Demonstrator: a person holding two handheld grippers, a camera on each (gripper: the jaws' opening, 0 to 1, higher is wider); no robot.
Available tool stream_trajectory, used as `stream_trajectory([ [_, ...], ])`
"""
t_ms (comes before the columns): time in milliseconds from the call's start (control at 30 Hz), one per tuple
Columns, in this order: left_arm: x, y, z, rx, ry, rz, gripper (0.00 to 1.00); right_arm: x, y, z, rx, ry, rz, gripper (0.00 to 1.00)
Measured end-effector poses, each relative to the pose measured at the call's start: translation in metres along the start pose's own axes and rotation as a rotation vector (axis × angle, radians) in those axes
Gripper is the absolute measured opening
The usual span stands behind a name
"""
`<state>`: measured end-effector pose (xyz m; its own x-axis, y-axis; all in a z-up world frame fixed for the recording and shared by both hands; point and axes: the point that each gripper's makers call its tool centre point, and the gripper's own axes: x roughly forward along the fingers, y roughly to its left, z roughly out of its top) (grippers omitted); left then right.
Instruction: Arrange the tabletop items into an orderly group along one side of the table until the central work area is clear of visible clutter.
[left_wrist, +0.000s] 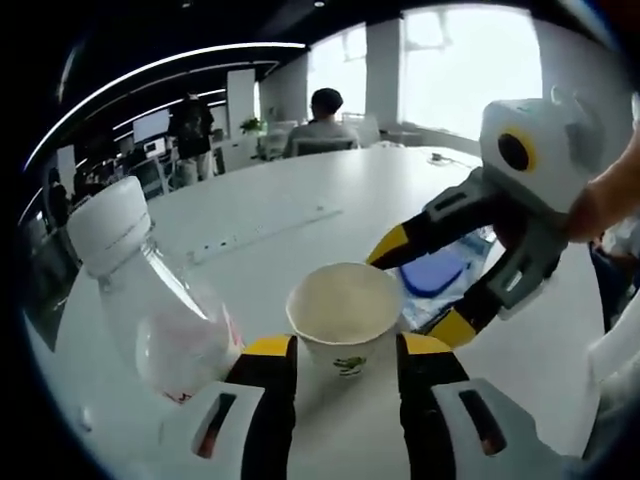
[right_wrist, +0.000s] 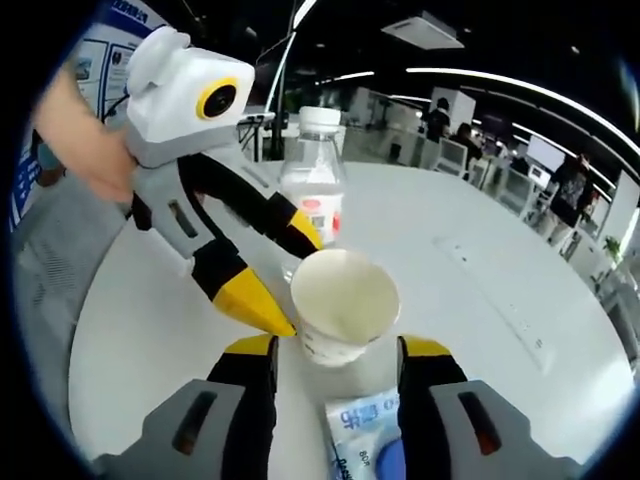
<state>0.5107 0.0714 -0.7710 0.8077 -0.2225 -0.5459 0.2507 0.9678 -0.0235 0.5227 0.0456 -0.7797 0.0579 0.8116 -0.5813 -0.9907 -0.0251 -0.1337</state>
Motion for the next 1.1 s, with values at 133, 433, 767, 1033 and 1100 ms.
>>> stream_trajectory([
  [133, -0.001, 0.000, 0.000, 0.012, 0.004, 0.001, 0.39, -0.003, -0.001, -0.002, 0.007, 0.001, -0.012, 0.48],
  [433, -0.010, -0.003, 0.000, 0.040, -0.011, 0.037, 0.46, -0.013, -0.001, -0.006, 0.015, 0.004, -0.030, 0.54],
  [767, -0.031, -0.006, 0.006, 0.034, -0.037, 0.067, 0.48, -0.030, 0.003, -0.005, 0.021, -0.004, -0.050, 0.58],
  [1033, -0.051, -0.010, 0.001, 0.030, -0.037, 0.083, 0.53, -0.054, 0.006, -0.009, 0.045, -0.009, -0.082, 0.64],
  [1100, -0.057, -0.010, 0.000, 0.027, -0.036, 0.086, 0.55, -0.060, 0.007, -0.009, 0.062, -0.013, -0.090, 0.65],
])
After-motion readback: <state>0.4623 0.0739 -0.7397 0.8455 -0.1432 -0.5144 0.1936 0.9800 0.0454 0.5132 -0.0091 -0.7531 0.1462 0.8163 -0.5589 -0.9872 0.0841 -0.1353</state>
